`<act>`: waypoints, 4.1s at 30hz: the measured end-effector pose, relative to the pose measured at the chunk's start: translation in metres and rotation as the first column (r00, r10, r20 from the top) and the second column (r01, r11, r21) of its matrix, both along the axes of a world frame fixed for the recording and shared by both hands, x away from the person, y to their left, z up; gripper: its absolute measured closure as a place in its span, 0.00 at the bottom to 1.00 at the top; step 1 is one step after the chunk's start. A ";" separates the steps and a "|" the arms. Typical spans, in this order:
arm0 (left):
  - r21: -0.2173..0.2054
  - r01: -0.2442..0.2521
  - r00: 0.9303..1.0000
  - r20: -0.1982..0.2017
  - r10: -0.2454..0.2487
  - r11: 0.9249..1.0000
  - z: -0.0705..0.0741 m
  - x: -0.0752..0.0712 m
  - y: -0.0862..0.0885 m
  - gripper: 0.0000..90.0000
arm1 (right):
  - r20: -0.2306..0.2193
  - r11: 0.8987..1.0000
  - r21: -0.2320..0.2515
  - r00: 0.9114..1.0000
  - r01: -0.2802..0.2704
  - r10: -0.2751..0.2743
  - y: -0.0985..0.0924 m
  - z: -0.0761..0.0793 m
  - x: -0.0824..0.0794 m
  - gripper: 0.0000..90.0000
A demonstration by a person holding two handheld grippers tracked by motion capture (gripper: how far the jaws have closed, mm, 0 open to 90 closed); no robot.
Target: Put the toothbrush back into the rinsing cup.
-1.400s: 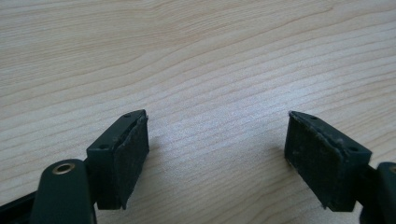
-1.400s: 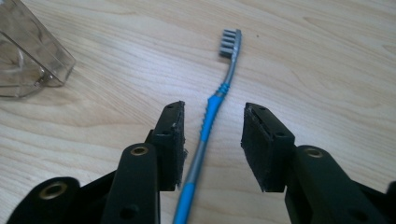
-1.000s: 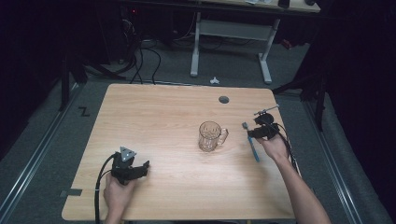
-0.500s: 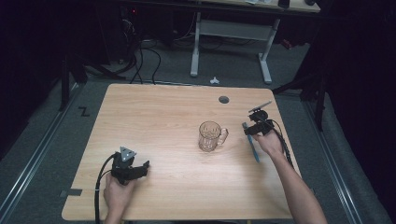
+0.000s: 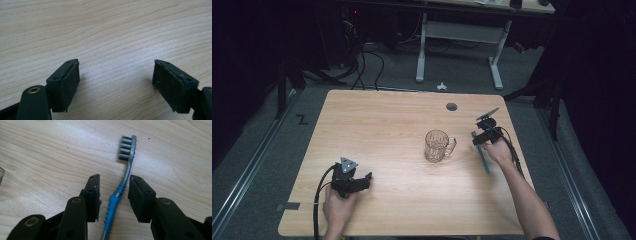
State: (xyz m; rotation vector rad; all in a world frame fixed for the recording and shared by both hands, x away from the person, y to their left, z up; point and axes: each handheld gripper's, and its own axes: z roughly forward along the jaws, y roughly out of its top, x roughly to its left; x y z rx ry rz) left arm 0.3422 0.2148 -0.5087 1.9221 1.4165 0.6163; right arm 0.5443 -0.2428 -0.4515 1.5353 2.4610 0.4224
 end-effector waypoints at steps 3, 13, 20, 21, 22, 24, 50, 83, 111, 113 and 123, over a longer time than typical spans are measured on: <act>0.000 0.000 1.000 0.000 0.000 1.000 0.000 0.000 0.000 0.25 | -0.007 1.000 -0.007 1.000 -0.002 0.002 0.000 -0.001 0.001 0.68; 0.000 0.001 1.000 -0.001 -0.001 1.000 0.000 0.000 0.000 0.25 | -0.019 1.000 -0.024 1.000 0.003 -0.003 0.003 -0.004 0.004 0.69; 0.000 0.002 1.000 -0.001 -0.002 1.000 0.000 0.000 0.000 0.25 | -0.023 0.999 -0.033 1.000 0.007 -0.008 0.001 -0.005 0.005 0.71; 0.000 0.002 1.000 -0.001 -0.002 1.000 0.000 0.000 0.000 0.25 | -0.026 0.999 -0.032 1.000 0.008 -0.009 0.001 -0.005 0.005 0.71; 0.000 0.002 1.000 -0.001 -0.002 1.000 0.000 0.000 0.000 0.25 | -0.030 1.000 -0.030 0.999 0.010 -0.011 0.001 -0.006 0.006 0.72; 0.000 0.002 1.000 -0.001 -0.002 1.000 0.000 0.000 0.000 0.25 | -0.034 1.000 -0.029 0.999 0.009 -0.010 0.001 -0.006 0.006 0.73; 0.000 0.002 1.000 -0.001 -0.002 1.000 0.000 0.000 0.000 0.25 | -0.088 0.998 -0.048 0.996 -0.034 0.029 0.006 -0.009 0.007 0.88; 0.001 0.002 1.000 -0.002 -0.002 1.000 0.000 0.000 0.000 0.25 | 0.042 0.997 0.056 0.998 -0.056 0.054 -0.006 0.029 -0.009 0.88; 0.001 0.003 1.000 -0.002 -0.003 1.000 0.000 0.000 0.000 0.25 | 0.172 0.965 0.229 0.981 -0.126 0.087 -0.023 0.060 -0.047 0.89; 0.002 0.003 1.000 -0.002 -0.003 1.000 0.000 0.000 0.000 0.25 | 0.186 0.962 0.238 0.978 -0.134 0.090 -0.022 0.062 -0.050 0.89; 0.001 0.003 1.000 -0.002 -0.003 1.000 0.000 0.000 0.000 0.25 | 0.227 0.941 0.281 0.966 -0.186 0.123 -0.017 0.071 -0.061 0.89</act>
